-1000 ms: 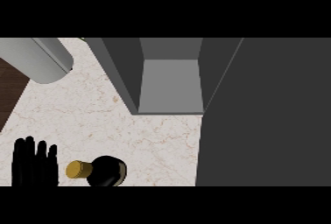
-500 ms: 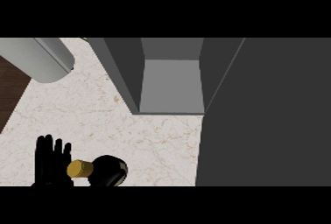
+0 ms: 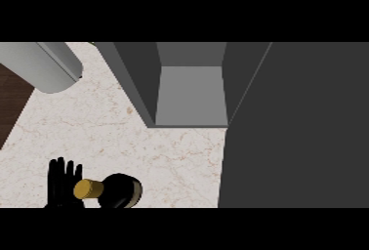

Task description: Pick up the wine, place it into the cabinet and close the cabinet

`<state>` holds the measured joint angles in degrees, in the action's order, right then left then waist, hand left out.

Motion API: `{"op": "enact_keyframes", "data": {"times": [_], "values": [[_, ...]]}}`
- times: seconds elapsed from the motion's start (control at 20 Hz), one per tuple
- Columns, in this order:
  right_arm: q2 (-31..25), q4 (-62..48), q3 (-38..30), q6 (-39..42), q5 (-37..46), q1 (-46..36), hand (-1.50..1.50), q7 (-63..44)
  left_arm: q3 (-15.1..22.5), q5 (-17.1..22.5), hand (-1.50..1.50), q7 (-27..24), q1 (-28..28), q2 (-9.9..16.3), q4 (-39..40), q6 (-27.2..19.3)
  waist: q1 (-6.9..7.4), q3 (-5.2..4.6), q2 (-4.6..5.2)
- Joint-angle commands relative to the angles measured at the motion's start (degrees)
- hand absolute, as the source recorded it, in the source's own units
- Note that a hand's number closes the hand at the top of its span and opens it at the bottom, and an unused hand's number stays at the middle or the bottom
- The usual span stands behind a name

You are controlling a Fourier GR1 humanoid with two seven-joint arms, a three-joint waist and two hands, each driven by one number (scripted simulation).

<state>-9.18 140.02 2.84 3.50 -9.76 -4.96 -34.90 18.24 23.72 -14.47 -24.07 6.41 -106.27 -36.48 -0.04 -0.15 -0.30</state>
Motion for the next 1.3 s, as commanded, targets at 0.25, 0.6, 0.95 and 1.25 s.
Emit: {"op": "enact_keyframes", "data": {"times": [0.25, 0.6, 0.95, 1.25], "values": [[0.4, 7.4, -2.5, 0.4, -6.8, 1.2, -1.50, -2.6, -3.8, 5.0, -1.50, -9.4, -1.8, -2.3, 11.1, 10.9, -0.02, 0.13, 0.16], [0.8, 12.7, -0.2, 0.1, -4.8, 3.9, -1.50, -5.2, -6.4, 4.9, -1.50, -11.0, 5.1, -4.5, 19.4, 11.1, -0.60, 0.14, 0.15], [1.6, 10.7, 0.2, 1.4, -4.0, 3.7, -1.50, -3.5, -6.2, 5.8, -1.50, -13.0, 2.9, -4.5, 20.0, 15.6, -0.20, 0.15, 0.17], [-0.1, 7.2, -5.2, 1.4, -8.2, -2.1, -1.50, -5.6, -6.9, 9.8, -1.50, -20.3, 5.8, -6.4, 27.8, 17.4, -0.04, 0.13, 0.23]]}}
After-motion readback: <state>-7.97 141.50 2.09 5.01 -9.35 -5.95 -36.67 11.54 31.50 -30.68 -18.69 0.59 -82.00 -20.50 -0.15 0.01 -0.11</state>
